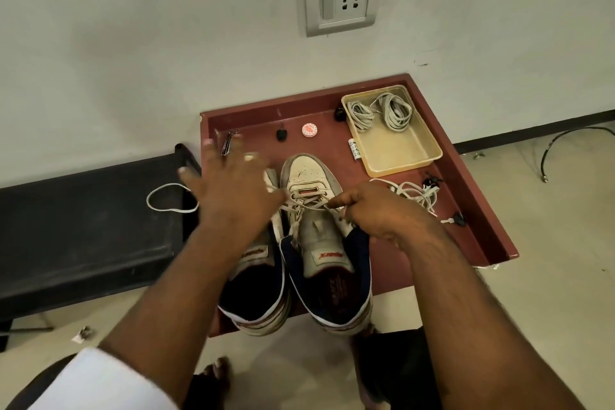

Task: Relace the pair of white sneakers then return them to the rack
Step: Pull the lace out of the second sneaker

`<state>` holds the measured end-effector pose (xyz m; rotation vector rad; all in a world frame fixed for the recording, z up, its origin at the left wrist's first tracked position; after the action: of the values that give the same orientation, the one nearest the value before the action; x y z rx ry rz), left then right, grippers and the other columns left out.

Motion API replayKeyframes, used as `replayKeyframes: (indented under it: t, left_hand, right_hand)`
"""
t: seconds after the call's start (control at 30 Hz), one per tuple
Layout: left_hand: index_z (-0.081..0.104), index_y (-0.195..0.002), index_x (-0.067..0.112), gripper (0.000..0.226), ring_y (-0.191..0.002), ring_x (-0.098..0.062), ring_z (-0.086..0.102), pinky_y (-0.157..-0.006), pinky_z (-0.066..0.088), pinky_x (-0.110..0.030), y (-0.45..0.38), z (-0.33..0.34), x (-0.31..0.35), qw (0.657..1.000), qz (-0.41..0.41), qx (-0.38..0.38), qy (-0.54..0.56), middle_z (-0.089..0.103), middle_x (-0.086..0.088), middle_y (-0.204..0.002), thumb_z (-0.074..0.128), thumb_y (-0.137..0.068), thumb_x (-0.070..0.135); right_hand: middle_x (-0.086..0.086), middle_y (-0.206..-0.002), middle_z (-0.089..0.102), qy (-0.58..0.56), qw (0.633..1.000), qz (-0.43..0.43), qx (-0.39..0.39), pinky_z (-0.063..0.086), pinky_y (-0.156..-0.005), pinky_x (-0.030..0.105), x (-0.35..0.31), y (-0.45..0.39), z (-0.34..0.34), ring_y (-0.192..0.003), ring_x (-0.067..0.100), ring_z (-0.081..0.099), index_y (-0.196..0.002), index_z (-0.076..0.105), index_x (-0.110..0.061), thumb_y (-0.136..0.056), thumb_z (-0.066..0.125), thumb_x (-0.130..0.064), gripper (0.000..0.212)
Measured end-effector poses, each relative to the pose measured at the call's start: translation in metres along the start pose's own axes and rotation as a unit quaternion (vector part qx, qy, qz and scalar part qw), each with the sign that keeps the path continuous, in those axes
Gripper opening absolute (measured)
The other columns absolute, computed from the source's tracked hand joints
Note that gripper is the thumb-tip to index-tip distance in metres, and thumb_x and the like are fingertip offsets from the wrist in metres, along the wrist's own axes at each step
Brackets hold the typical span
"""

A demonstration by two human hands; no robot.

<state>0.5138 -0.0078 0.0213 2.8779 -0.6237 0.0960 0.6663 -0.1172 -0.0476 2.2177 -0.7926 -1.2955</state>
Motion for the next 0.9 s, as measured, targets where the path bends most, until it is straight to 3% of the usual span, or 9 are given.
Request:
replayKeyframes:
  t: [0.1,0.2,0.37,0.5,0.57,0.63,0.73,0.8,0.9]
  left_hand:
    - [0.064,-0.116,0.040,0.030,-0.149,-0.038,-0.010,-0.107,-0.011,-0.072,0.002,0.029,0.063,0.993,0.100,-0.058,-0.039,0.008,-0.001,-0.164,0.066,-0.087,0.046]
    - [0.065,-0.115,0.030,0.023,-0.149,-0.042,-0.001,-0.108,-0.005,-0.074,-0.001,0.044,0.080,0.987,0.115,-0.051,-0.104,0.021,-0.006,-0.161,0.060,-0.093,0.028]
    - [0.069,-0.098,0.021,0.014,-0.151,-0.034,0.002,-0.107,-0.007,-0.075,-0.003,0.028,0.069,0.989,0.114,-0.049,-0.080,0.034,0.000,-0.156,0.065,-0.085,0.020]
    - [0.072,-0.086,0.023,0.007,-0.145,-0.027,0.025,-0.111,0.002,-0.072,-0.014,-0.022,-0.022,0.998,-0.046,0.027,0.046,0.054,0.003,-0.137,0.071,-0.079,0.025]
    - [0.069,-0.077,0.021,0.008,-0.119,-0.032,0.052,-0.109,0.020,-0.069,-0.009,-0.035,-0.081,0.981,-0.154,0.063,0.103,0.066,0.001,-0.096,0.071,-0.080,0.028]
    - [0.070,-0.075,0.020,0.009,-0.093,-0.032,0.060,-0.103,0.033,-0.061,0.002,-0.034,-0.124,0.955,-0.227,0.078,0.173,0.062,0.000,-0.074,0.070,-0.082,0.025]
    - [0.069,-0.079,0.021,0.007,-0.089,-0.029,0.056,-0.103,0.032,-0.059,0.017,-0.024,-0.151,0.936,-0.274,0.084,0.203,0.067,-0.006,-0.086,0.069,-0.085,0.025]
    - [0.066,-0.092,0.024,0.009,-0.104,-0.032,0.055,-0.106,0.026,-0.064,0.015,-0.019,-0.146,0.945,-0.265,0.070,0.181,0.066,-0.008,-0.110,0.067,-0.087,0.031]
    - [0.047,-0.132,0.033,0.051,-0.148,-0.034,0.015,-0.109,0.006,-0.074,0.005,-0.011,-0.089,0.985,-0.137,0.034,0.098,0.024,-0.002,-0.159,0.066,-0.086,0.044]
  right_hand:
    - [0.005,-0.113,0.068,0.009,1.000,-0.003,0.011,0.059,-0.075,0.035,0.000,0.000,-0.003,-0.086,0.019,0.067,-0.124,0.066,-0.026,-0.092,0.048,0.001,0.046]
    - [0.004,-0.114,0.069,0.017,1.000,-0.008,0.010,0.060,-0.077,0.039,-0.001,0.001,-0.003,-0.092,0.021,0.068,-0.124,0.066,-0.027,-0.093,0.048,-0.001,0.044]
    - [0.004,-0.109,0.067,0.008,1.000,-0.005,-0.004,0.048,-0.051,0.024,-0.001,0.004,-0.003,-0.084,0.018,0.063,-0.127,0.064,-0.028,-0.096,0.050,-0.006,0.040]
    - [0.009,-0.117,0.065,-0.007,1.000,-0.003,-0.005,0.048,-0.054,0.024,0.002,0.005,-0.003,-0.090,0.018,0.063,-0.129,0.062,-0.026,-0.097,0.051,-0.009,0.038]
    - [0.009,-0.112,0.065,-0.019,1.000,0.002,-0.005,0.046,-0.052,0.023,0.003,0.004,-0.001,-0.085,0.015,0.060,-0.127,0.064,-0.026,-0.098,0.052,-0.009,0.036]
    - [0.008,-0.106,0.065,-0.026,1.000,0.002,-0.003,0.046,-0.053,0.023,0.002,0.003,0.000,-0.083,0.015,0.059,-0.124,0.065,-0.024,-0.097,0.053,-0.009,0.034]
    - [0.006,-0.108,0.068,-0.040,0.999,0.004,0.016,0.054,-0.068,0.029,0.002,0.002,-0.002,-0.093,0.018,0.063,-0.120,0.068,-0.022,-0.093,0.057,-0.008,0.032]
    - [0.004,-0.109,0.069,-0.053,0.998,0.011,0.033,0.055,-0.070,0.030,0.004,0.001,-0.004,-0.096,0.018,0.065,-0.117,0.069,-0.020,-0.089,0.063,-0.009,0.030]
    - [0.002,-0.108,0.070,-0.073,0.996,0.011,0.044,0.056,-0.078,0.032,0.003,0.002,-0.004,-0.095,0.017,0.066,-0.116,0.069,-0.016,-0.083,0.071,-0.009,0.034]
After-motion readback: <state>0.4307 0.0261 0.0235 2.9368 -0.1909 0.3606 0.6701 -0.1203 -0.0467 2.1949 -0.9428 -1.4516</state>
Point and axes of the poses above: each hand's wrist, its own y-axis away from the middle knuckle, its own z-axis out of the palm, x = y × z, the point moved 10 cm from there along -y, towards the middle knuckle
